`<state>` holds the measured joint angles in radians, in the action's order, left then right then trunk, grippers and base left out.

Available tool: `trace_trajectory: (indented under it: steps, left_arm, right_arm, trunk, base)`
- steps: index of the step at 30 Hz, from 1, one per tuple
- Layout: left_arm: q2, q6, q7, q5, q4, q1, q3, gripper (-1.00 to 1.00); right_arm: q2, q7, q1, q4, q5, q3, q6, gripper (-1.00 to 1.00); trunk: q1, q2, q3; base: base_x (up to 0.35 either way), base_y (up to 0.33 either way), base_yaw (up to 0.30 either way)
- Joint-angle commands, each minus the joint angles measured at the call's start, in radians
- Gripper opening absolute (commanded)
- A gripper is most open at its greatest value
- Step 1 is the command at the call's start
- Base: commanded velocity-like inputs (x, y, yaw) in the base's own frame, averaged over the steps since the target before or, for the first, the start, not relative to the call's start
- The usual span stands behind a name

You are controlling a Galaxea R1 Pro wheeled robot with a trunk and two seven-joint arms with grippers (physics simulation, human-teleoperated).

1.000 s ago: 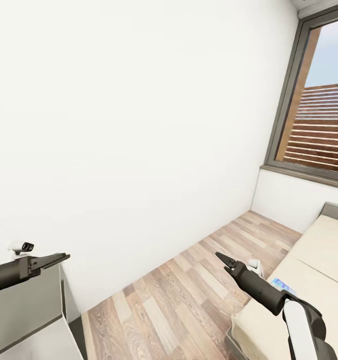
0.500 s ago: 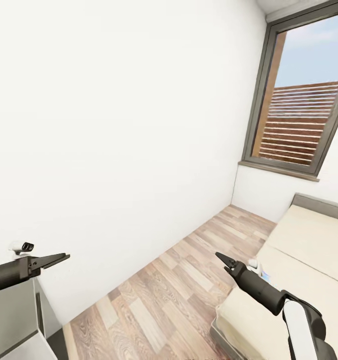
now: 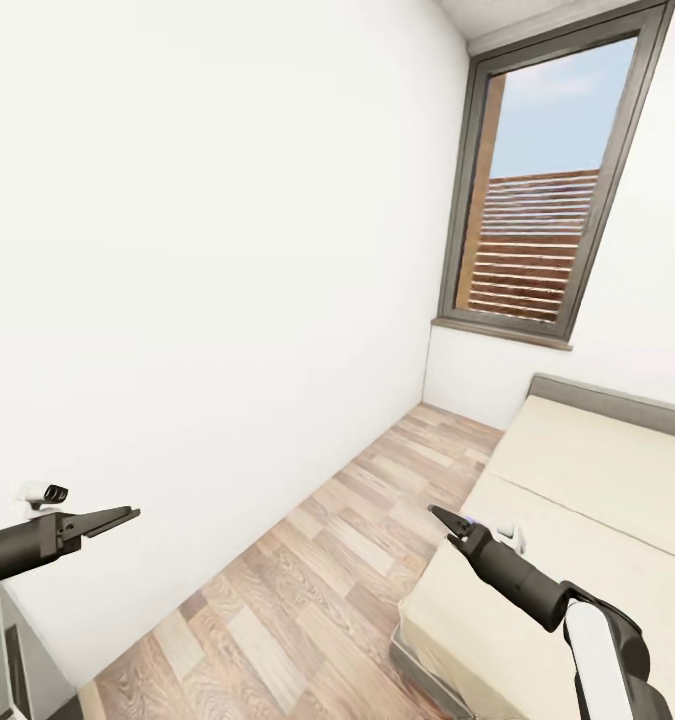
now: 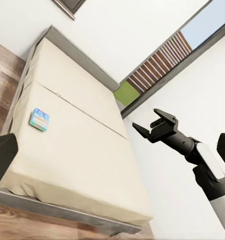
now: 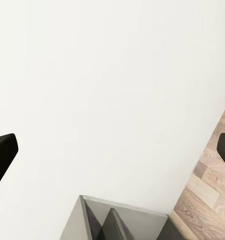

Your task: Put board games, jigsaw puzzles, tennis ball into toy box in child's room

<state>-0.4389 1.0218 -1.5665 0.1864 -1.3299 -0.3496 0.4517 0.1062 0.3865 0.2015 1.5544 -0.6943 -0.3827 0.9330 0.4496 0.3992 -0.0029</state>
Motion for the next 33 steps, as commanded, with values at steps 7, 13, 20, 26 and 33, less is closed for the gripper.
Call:
trace_trajectory:
  steps: [7,13,20,26,33]
  left_arm:
    - [0.0,0.011,-0.004,-0.001,0.0,0.001,0.001,1.0]
    - [0.0,0.011,-0.004,-0.001,0.0,0.0,0.001,1.0]
    - [0.0,0.011,-0.004,-0.001,0.0,0.0,0.001,1.0]
    - [0.0,0.011,-0.004,-0.001,0.0,0.0,0.001,1.0]
    - [0.0,0.011,-0.004,-0.001,0.0,0.001,0.001,1.0]
  right_arm:
    - [0.001,0.009,0.001,0.0,0.006,-0.003,0.006,1.0]
    - [0.001,0.009,0.001,0.0,0.006,-0.003,0.006,1.0]
    - [0.001,0.009,0.001,0.0,0.007,-0.004,0.006,1.0]
    - [0.001,0.008,0.001,0.0,0.007,-0.004,0.006,1.0]
    - [0.001,0.008,0.001,0.0,0.007,-0.004,0.006,1.0]
  trunk:
    - [0.0,0.001,0.0]
    - [0.0,0.001,0.0]
    - [0.0,0.001,0.0]
    - [0.0,0.001,0.002]
    - [0.0,0.001,0.005]
  base:
    - [0.0,0.026,-0.278]
    - [0.046,0.098,-0.279]
    - [0.074,0.043,-0.28]
    - [0.013,0.005,-0.28]
    - [0.003,0.001,-0.28]
